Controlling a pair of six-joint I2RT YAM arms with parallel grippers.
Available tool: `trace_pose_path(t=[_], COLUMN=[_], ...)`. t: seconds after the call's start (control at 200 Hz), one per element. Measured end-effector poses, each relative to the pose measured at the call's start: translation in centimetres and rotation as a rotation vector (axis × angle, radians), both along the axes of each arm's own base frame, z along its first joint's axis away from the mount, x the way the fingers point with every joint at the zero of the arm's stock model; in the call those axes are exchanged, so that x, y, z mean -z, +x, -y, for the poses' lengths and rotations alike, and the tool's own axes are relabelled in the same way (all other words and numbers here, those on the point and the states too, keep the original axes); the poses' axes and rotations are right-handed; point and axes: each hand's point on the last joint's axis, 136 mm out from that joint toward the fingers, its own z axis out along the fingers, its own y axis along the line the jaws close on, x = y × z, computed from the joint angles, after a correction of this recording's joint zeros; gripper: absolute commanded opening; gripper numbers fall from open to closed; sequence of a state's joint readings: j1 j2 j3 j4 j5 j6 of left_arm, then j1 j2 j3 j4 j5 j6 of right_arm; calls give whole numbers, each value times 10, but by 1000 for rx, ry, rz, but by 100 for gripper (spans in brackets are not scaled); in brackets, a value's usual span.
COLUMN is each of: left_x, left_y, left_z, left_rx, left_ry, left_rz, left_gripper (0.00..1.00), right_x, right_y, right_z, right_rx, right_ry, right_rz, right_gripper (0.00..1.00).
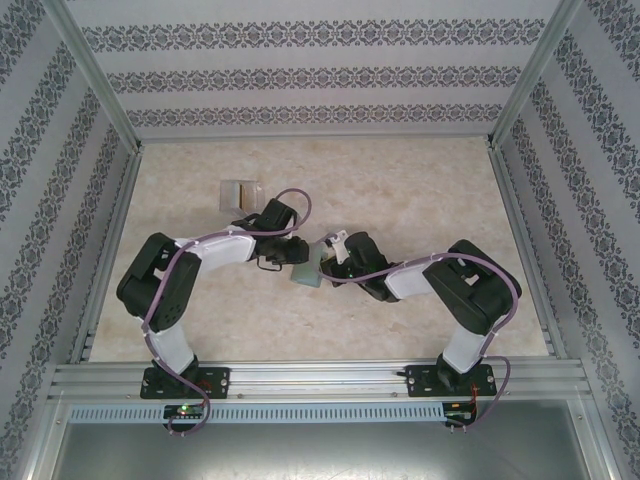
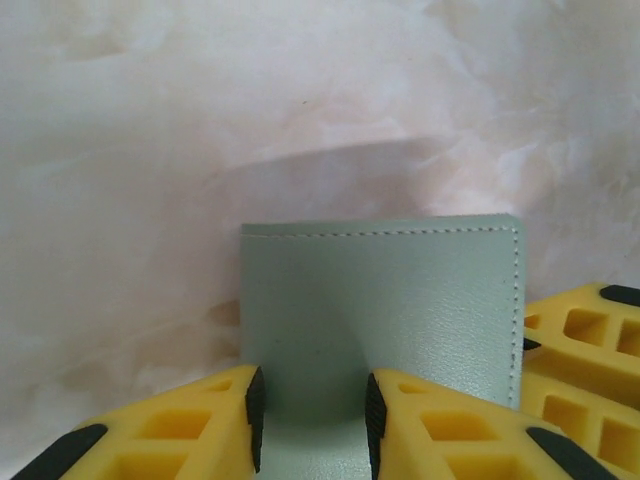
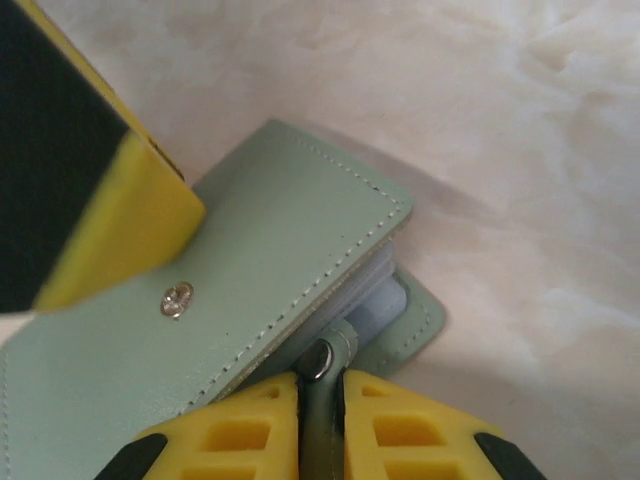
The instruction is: Put the credit cards into the card holder
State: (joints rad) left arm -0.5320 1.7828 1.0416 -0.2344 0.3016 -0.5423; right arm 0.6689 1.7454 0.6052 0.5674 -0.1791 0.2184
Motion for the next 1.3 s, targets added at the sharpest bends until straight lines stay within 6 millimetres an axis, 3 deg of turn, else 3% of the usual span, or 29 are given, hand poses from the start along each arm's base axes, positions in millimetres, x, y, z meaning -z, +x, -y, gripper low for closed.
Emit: trace_pose_path(t=[0.44, 0.694, 0.834, 0.964, 1.109, 1.209, 1.304], left_x=[9, 8, 7, 6, 5, 7, 9], left_y=[10, 10, 10, 9, 8, 8, 7], left_z=[10, 10, 12, 14, 14, 12, 10], left_rx=[0, -1, 4, 11, 11, 9, 5], left_ry=[31, 29, 18, 9, 16, 27, 40], left_rz=[-5, -10, -12, -18, -27, -35, -39], left_gripper=[35, 35, 35, 35, 35, 33, 33], right_x=[-36, -29, -28, -50, -69, -56, -26], right_y=[13, 3, 8, 16, 20, 17, 10], right_z=[19, 21, 38, 53, 42, 38, 36], right_rx=[92, 77, 170, 247, 215, 194, 175], right_ry=[112, 128, 155, 206, 233, 212, 139], right_rz=[101, 49, -53, -92, -105, -157, -235], right_gripper=[23, 34, 37, 39, 41, 41, 40])
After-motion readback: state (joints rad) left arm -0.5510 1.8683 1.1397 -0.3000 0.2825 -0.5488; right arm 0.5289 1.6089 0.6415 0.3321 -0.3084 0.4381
